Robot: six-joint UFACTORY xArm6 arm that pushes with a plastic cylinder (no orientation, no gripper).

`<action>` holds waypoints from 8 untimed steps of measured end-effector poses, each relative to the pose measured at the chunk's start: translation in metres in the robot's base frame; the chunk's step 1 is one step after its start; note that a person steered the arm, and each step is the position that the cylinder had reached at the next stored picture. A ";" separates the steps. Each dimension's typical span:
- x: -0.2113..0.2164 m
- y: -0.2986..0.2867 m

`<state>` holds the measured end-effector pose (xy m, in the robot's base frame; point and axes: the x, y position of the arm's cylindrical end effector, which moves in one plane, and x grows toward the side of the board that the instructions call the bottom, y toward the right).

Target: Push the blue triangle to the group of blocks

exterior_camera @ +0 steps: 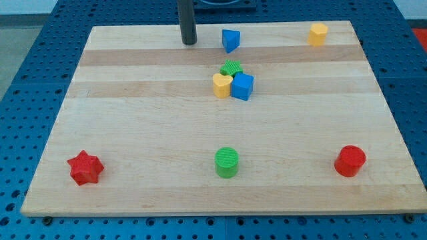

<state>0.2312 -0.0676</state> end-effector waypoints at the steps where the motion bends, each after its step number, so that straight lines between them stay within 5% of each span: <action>1: -0.012 0.031; 3: 0.002 0.085; 8: 0.049 0.088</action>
<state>0.2801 0.0200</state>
